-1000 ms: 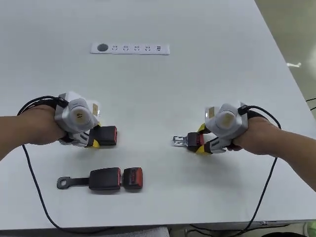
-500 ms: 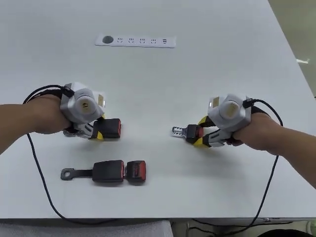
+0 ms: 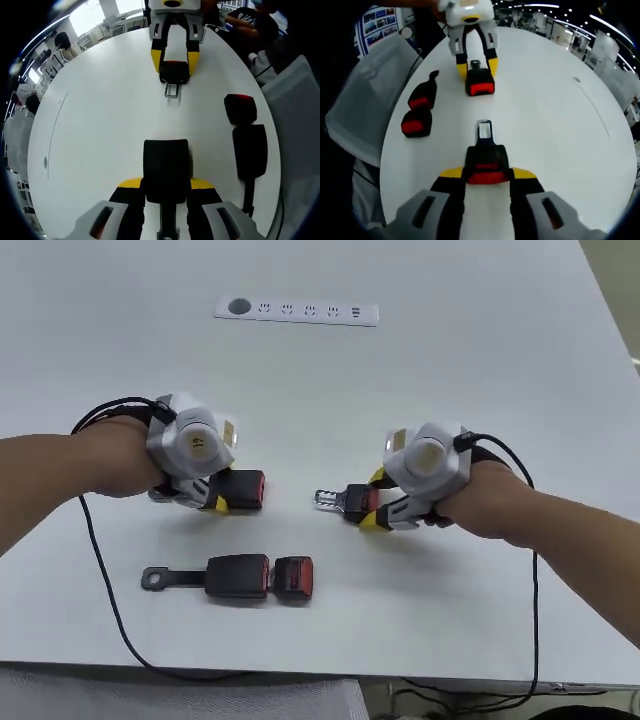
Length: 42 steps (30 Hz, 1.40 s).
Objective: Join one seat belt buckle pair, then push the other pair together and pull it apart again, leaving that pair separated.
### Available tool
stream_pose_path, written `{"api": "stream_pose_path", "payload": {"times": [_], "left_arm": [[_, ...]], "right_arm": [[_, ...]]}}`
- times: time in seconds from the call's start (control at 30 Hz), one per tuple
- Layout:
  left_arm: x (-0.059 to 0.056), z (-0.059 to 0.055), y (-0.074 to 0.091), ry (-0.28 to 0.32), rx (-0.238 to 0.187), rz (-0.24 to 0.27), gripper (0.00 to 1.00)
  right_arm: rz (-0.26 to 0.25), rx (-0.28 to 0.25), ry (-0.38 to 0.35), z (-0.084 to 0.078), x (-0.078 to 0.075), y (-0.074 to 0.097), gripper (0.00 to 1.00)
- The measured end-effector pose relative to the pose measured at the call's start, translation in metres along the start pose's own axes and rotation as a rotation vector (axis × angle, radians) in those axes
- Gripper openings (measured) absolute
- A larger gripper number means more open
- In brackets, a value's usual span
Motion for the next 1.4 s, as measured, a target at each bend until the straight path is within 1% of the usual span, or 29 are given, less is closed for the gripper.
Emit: {"api": "stream_pose_path", "payload": {"times": [0.2,0.43,0.5,0.57,0.87,1.0,1.13,1.2,1.27,1.4], "left_arm": [[-0.001,0.0,0.0,0.001,0.001,0.01,0.32],[0.0,-0.001,-0.001,0.004,0.005,0.008,0.32],[0.0,-0.001,0.0,0.01,0.004,0.009,0.32],[0.0,0.0,0.0,0.01,0.0,0.009,0.32],[0.001,0.0,-0.001,0.01,0.003,0.005,0.32],[0.001,0.0,0.0,0.01,0.005,0.007,0.32],[0.0,0.001,0.0,0.011,0.011,0.01,0.32],[0.0,0.001,0.001,0.015,0.007,0.012,0.32],[0.0,0.001,0.001,0.013,0.003,0.012,0.32],[0.0,0.001,0.001,0.014,0.001,0.009,0.32]], "right_arm": [[0.004,-0.003,0.014,0.026,-0.005,-0.018,0.34],[0.012,-0.008,0.032,0.048,-0.01,-0.032,0.34],[0.022,0.005,0.04,0.048,-0.012,-0.033,0.34],[0.025,0.005,0.046,0.047,-0.012,-0.032,0.34],[0.019,-0.015,0.068,0.047,-0.012,-0.031,0.34],[0.019,-0.023,0.059,0.046,-0.009,-0.031,0.35],[0.012,-0.022,0.072,0.048,-0.009,-0.03,0.35],[0.008,-0.019,0.079,0.048,-0.009,-0.03,0.35],[0.0,-0.025,0.087,0.051,-0.01,-0.031,0.35],[0.0,-0.037,0.088,0.053,-0.01,-0.033,0.35]]}}
Point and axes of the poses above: the centre of the closed fingertips' face, and the gripper's own axes: y roughly backward along the fingers, x roughly to its left, z roughly out of its top, the point moved 4 cm from there along y, roughly backward along the fingers, and after that the axes turned 9 degrees about y, right-handed, at the moved point
